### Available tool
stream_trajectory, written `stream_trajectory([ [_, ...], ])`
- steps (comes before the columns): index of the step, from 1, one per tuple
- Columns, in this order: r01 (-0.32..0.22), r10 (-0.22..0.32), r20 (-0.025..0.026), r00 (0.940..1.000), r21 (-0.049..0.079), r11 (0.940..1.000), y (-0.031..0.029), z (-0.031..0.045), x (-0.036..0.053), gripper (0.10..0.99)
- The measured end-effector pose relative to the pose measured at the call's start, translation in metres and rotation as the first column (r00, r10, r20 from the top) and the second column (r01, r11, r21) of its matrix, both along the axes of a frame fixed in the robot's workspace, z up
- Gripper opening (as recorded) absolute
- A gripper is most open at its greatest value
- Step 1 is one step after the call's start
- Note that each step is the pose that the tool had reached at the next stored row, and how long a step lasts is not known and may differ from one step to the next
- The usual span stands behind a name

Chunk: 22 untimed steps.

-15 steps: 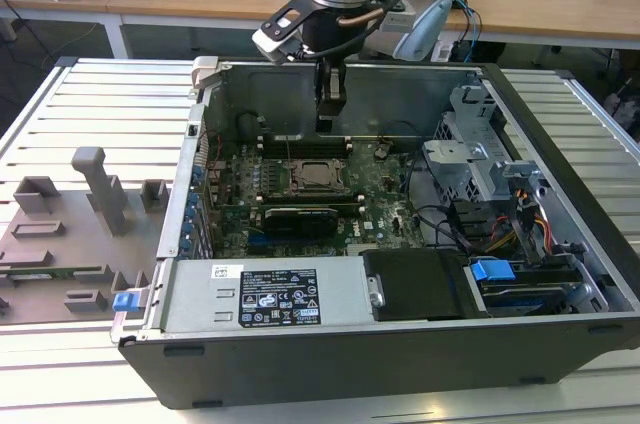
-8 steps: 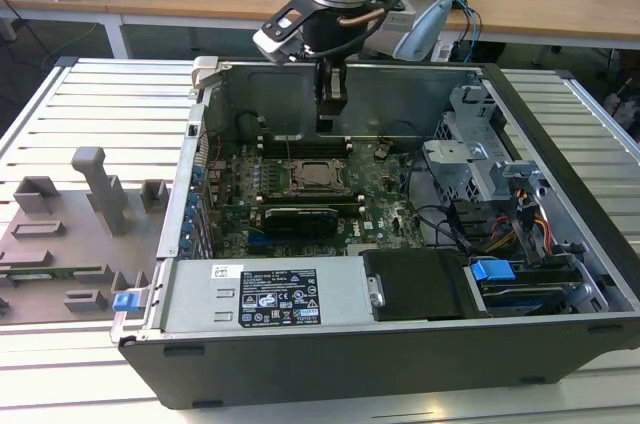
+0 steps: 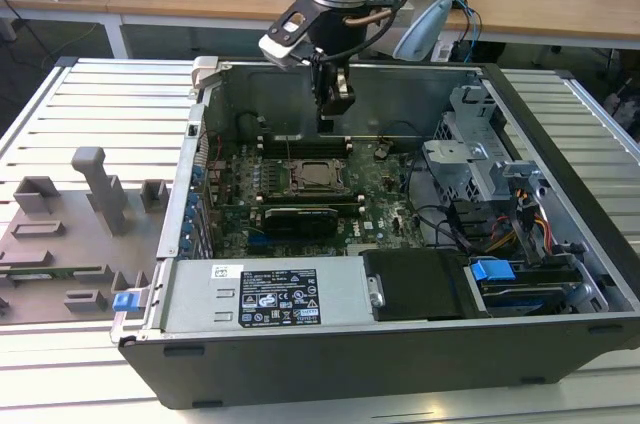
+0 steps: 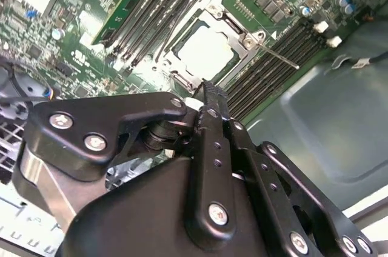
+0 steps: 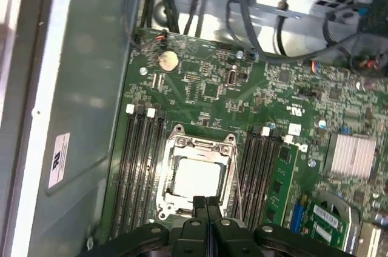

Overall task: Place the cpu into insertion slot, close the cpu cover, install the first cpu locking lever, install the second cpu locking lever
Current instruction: 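Install the first cpu locking lever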

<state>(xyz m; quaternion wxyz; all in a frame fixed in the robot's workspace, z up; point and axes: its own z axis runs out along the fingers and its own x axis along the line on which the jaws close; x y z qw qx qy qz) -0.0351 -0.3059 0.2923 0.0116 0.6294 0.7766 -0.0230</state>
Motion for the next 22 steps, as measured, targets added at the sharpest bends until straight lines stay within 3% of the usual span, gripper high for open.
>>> stream_trajectory([
  [2, -0.057, 0.057, 0.0, 0.9984, 0.0, 0.9984, 0.0, 0.0, 0.0, 0.106],
  [5, -0.095, 0.095, 0.0001, 0.9955, 0.0, 0.9955, 0.0, 0.0, 0.0, 0.106],
  [8, -0.164, 0.164, 0.0, 0.9865, 0.0, 0.9865, 0.0, 0.0, 0.0, 0.106],
  [12, -0.209, 0.209, 0.0, 0.9779, 0.0, 0.9779, 0.0, 0.0, 0.0, 0.106],
  [16, -0.285, 0.285, 0.0, 0.9585, 0.0, 0.9585, 0.0, 0.0, 0.0, 0.106],
  [20, -0.321, 0.321, 0.0001, 0.9471, 0.0, 0.9471, 0.0, 0.0, 0.0, 0.106],
  [22, -0.355, 0.355, 0.0001, 0.9348, 0.0, 0.9348, 0.0, 0.0, 0.0, 0.106],
])
